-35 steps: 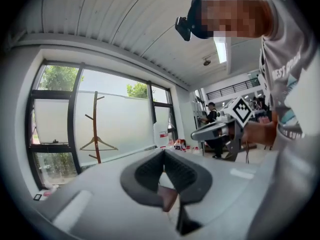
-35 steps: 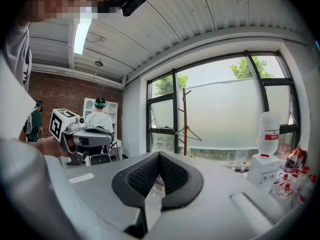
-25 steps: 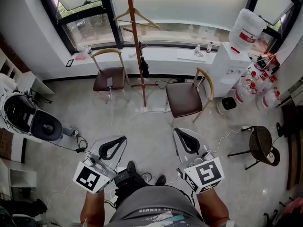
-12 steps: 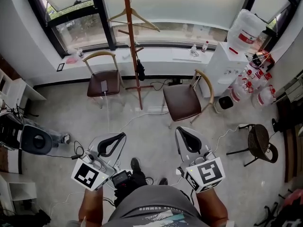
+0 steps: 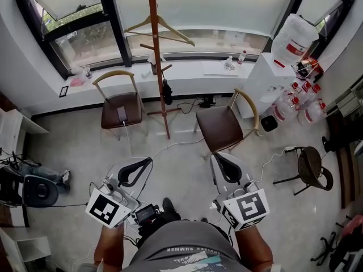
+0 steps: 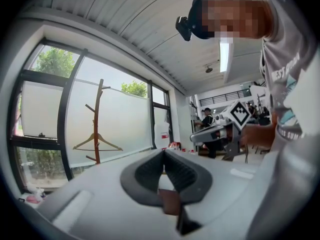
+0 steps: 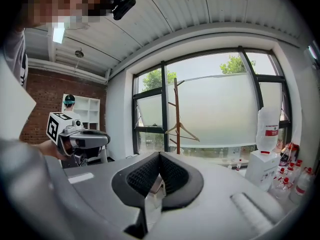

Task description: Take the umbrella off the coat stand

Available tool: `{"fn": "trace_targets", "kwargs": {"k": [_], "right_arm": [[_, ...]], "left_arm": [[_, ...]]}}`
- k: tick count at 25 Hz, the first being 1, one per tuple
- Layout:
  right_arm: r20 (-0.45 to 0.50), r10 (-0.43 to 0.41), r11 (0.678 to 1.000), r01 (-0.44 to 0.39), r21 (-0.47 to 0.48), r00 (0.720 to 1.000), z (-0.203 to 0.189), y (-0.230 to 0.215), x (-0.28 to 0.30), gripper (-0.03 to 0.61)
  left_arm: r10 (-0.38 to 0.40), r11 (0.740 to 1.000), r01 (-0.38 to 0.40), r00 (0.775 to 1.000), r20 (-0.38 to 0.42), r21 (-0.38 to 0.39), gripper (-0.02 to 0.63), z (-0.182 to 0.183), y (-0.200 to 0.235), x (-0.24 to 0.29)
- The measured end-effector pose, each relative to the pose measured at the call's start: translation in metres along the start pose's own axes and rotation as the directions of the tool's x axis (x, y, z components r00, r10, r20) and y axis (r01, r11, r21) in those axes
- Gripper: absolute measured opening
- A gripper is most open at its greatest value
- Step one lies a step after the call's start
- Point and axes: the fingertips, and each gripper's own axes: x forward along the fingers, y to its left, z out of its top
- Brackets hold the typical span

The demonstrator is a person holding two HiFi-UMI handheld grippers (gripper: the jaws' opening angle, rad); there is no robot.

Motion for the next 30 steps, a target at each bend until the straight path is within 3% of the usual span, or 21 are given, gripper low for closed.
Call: {"fn": "trace_targets", "kwargs": {"k": [6,13,18,21,30], "right_arm": [[-0.006,-0.048,0.999,0.048,-0.010,0.999,0.010,0.013,0.037,0.002],[-0.009,-0.072,0.997,0.072,-0.023,0.997,0.018,0.030,0.064,0.002],[-0.020,-0.055,0.998,0.055,-0.036,0.998,0.018,0.033,0.078,0.002],[-0.023,-0.038,0.999,0.037,-0.036,0.999,0.016,0.028,0.089,0.002],[-0.035,0.063,0.998,-0.063,-0.013,0.997,0.011,-0.017,0.144,0.002]], "left_arm": [[-0.039,0.999,0.038,0.998,0.051,0.013,0.002,-0.001,0.047,-0.003],[-0.059,0.998,0.060,0.998,0.032,-0.032,0.002,-0.012,0.077,-0.014],[-0.034,0.999,0.036,0.997,0.072,-0.019,0.000,-0.012,0.091,-0.018],[-0.017,0.998,0.019,0.999,0.035,-0.054,0.002,-0.023,0.095,-0.014],[0.080,0.996,-0.080,0.997,-0.008,-0.037,0.002,-0.025,0.125,0.030]]}}
